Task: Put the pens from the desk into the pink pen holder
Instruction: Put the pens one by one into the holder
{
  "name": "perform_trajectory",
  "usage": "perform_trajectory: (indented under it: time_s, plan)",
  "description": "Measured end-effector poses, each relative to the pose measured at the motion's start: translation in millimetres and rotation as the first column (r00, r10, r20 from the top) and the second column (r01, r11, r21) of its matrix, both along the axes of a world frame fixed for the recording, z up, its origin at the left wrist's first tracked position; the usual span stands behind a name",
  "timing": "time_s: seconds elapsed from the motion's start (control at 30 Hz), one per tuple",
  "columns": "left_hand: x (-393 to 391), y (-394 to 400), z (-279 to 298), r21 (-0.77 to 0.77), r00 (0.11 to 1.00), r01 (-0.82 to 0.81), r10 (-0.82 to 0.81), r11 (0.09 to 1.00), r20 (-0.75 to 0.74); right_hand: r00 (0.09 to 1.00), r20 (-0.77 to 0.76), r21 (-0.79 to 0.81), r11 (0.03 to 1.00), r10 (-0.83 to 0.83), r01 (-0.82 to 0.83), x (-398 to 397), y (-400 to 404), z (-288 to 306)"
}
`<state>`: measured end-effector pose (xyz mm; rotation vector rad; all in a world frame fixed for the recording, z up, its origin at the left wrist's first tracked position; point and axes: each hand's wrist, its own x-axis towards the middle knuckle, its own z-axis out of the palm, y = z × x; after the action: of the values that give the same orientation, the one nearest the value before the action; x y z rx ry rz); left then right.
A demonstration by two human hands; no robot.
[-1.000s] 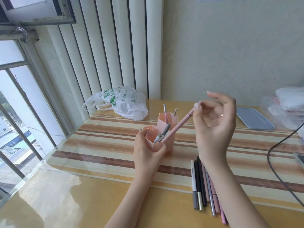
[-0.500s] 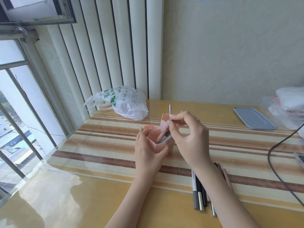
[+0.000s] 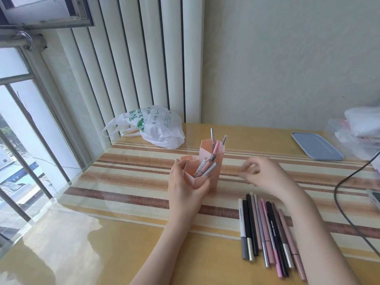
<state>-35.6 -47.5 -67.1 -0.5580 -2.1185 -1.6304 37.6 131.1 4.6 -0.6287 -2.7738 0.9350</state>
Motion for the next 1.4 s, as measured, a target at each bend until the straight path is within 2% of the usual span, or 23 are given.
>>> perform_trajectory:
  time_s: [0.07, 0.17, 0.3, 0.37, 0.43, 0.57, 0.87, 1.0, 1.13, 1.27, 1.4]
  plan:
    - [-0.3, 0.2, -1.3, -0.009, 1.0, 0.002, -0.002, 1.0, -0.01, 0.98, 0.195, 0.016, 0.999, 0.045, -0.049, -0.8, -3.3, -7.2]
    - [-0.7, 0.6, -1.6, -0.014, 1.0, -0.003, 0.003, 1.0, -0.009, 0.93, 0.327, 0.045, 0.981, 0.166, -0.191, -1.6, -14.4, -3.6]
    - [-0.5, 0.3, -2.0, -0.007, 1.0, 0.001, -0.001, 1.0, 0.006, 0.784, 0.558, 0.06, 0.929, 0.273, -0.366, 3.2, -19.3, 2.6]
    - [0.1, 0.1, -2.0, -0.01, 1.0, 0.012, -0.012, 1.0, 0.009, 0.741, 0.605, 0.054, 0.914, 0.291, -0.403, 5.1, -20.6, 2.1]
    - [0.5, 0.3, -1.5, -0.012, 1.0, 0.016, -0.016, 1.0, 0.014, 0.737, 0.598, 0.039, 0.907, 0.315, -0.419, 3.9, -19.4, -1.2]
    - [-0.3, -0.3, -1.0, -0.017, 1.0, 0.011, -0.011, 1.0, 0.017, 0.783, 0.505, 0.003, 0.906, 0.363, -0.422, -1.5, -15.7, -14.5]
    - [-1.4, 0.5, -1.6, 0.023, 0.998, 0.02, -0.021, 1.0, 0.057, 0.917, 0.116, -0.01, 0.923, 0.382, -0.384, -12.5, -10.9, -27.8]
    - [-3.3, -0.3, -1.2, 0.045, 0.996, -0.018, 0.014, 0.999, 0.084, 0.92, -0.054, -0.114, 0.913, 0.388, -0.392, -5.0, -1.4, -9.9]
    - [-5.4, -0.6, -2.6, 0.089, 0.989, -0.076, 0.063, 0.993, 0.136, 0.92, -0.104, -0.111, 0.914, 0.379, -0.389, 5.3, 8.9, 5.8]
    - [-7.5, -0.4, -4.3, 0.082, 0.981, -0.098, 0.083, 0.992, 0.177, 0.907, -0.312, -0.161, 0.925, 0.284, -0.345, 8.1, 7.1, 16.6]
    - [-5.8, 0.5, -3.9, 0.053, 0.986, -0.079, 0.07, 0.995, 0.154, 0.849, -0.479, -0.247, 0.893, 0.225, -0.376, 3.9, -6.3, 20.7]
